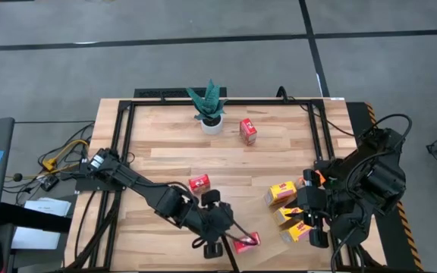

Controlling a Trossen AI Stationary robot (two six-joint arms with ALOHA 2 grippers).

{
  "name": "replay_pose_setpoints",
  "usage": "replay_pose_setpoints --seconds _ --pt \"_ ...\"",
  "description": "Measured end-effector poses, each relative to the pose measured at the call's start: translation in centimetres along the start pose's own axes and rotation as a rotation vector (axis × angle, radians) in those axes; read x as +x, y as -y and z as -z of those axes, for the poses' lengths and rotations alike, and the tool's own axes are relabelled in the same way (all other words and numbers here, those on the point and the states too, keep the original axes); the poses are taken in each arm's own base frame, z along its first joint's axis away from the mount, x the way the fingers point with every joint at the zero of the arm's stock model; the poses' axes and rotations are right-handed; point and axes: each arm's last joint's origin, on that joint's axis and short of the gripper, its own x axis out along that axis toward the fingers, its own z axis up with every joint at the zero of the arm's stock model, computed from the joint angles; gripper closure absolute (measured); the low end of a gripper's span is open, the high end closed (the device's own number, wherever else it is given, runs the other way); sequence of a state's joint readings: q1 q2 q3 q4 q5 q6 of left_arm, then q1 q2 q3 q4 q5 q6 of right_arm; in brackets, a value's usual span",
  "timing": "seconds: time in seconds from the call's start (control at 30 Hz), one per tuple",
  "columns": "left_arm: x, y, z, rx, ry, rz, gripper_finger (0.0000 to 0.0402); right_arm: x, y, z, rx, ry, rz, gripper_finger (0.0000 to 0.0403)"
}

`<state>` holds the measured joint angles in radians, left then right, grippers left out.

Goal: Stack cereal on shelf
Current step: Put the middle red cereal box on the shelf

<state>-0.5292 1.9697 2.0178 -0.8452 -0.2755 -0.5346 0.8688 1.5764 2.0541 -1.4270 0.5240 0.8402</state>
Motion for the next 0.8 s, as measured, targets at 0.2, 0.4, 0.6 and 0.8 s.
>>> replay_pose_setpoints --seconds 0.2,0.4,0.6,0.8 --pt "1.0 0.5 0.4 0.008 0.000 -0.005 0.0401 0.0 0.0 0.0 -0.004 -0.001 0.001 0.0285" --pt "2.3 0.8 0.6 0.018 0.003 0.003 0.0401 0.0 0.0 0.0 -0.004 -0.001 0.001 0.0285" --pt "3.4 1.3 0.4 0.004 0.028 0.071 0.0401 0.0 0.0 0.0 -0.005 -0.003 0.003 0.0285" --pt "3.5 1.1 -0.1 0.005 0.071 0.050 0.0401 0.0 0.0 0.0 -0.001 0.002 -0.002 0.0285"
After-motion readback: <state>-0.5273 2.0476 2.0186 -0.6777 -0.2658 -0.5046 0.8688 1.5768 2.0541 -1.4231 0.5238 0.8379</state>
